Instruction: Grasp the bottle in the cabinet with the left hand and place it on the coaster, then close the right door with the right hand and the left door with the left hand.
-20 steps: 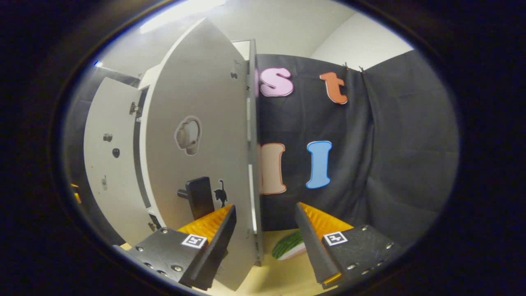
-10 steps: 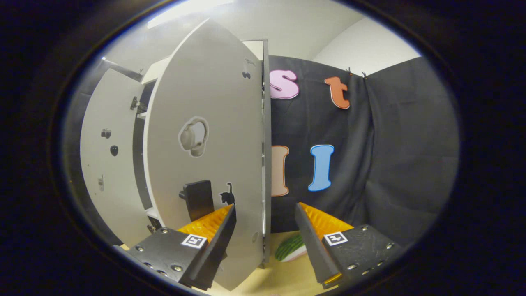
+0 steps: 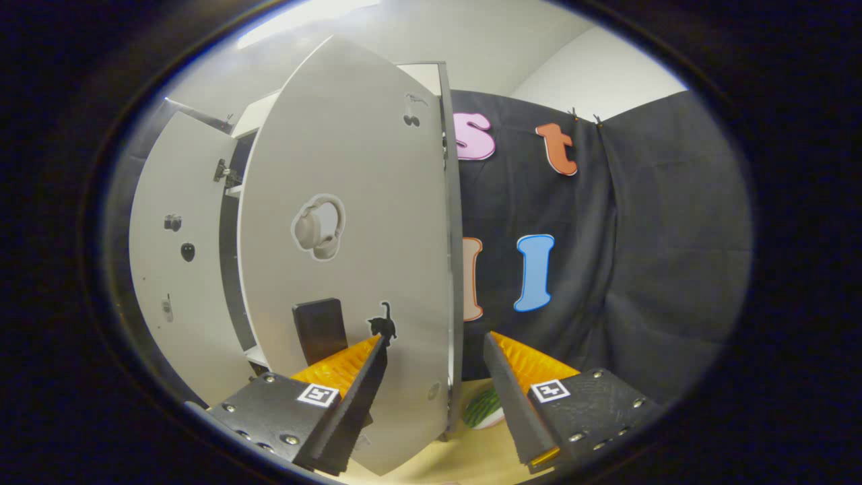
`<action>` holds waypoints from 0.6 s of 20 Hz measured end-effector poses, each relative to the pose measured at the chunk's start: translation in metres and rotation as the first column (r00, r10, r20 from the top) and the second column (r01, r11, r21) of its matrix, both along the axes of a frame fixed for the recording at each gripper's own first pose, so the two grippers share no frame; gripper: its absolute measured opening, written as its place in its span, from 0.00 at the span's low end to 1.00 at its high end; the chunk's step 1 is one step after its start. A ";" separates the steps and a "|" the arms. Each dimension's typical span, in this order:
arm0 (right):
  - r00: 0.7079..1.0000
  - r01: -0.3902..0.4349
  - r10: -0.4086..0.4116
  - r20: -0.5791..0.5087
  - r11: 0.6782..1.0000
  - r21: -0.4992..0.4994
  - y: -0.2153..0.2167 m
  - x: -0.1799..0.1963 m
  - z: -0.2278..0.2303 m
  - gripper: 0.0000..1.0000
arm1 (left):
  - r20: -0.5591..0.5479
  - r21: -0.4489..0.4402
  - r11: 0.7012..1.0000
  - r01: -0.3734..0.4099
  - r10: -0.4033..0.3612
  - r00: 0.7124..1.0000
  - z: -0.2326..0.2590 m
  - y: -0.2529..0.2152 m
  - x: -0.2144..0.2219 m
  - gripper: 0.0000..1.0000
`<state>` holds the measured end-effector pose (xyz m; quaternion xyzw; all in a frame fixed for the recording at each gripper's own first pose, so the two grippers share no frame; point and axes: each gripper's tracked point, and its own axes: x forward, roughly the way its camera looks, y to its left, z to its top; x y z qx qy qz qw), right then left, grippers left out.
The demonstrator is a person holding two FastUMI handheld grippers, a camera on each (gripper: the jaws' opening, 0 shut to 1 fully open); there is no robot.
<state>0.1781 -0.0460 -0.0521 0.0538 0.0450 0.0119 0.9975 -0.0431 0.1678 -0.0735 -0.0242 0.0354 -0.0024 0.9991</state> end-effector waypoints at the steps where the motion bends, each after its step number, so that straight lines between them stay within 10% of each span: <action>1: 1.000 -0.021 0.021 0.003 1.000 -0.002 0.009 0.001 0.001 0.88 | 0.001 0.004 1.000 -0.004 0.004 1.000 -0.002 0.005 0.002 1.00; 12: 0.998 -0.047 0.047 0.030 0.999 -0.001 0.045 0.007 -0.001 0.94 | -0.018 -0.035 0.999 -0.029 0.028 0.999 -0.017 0.051 0.068 0.98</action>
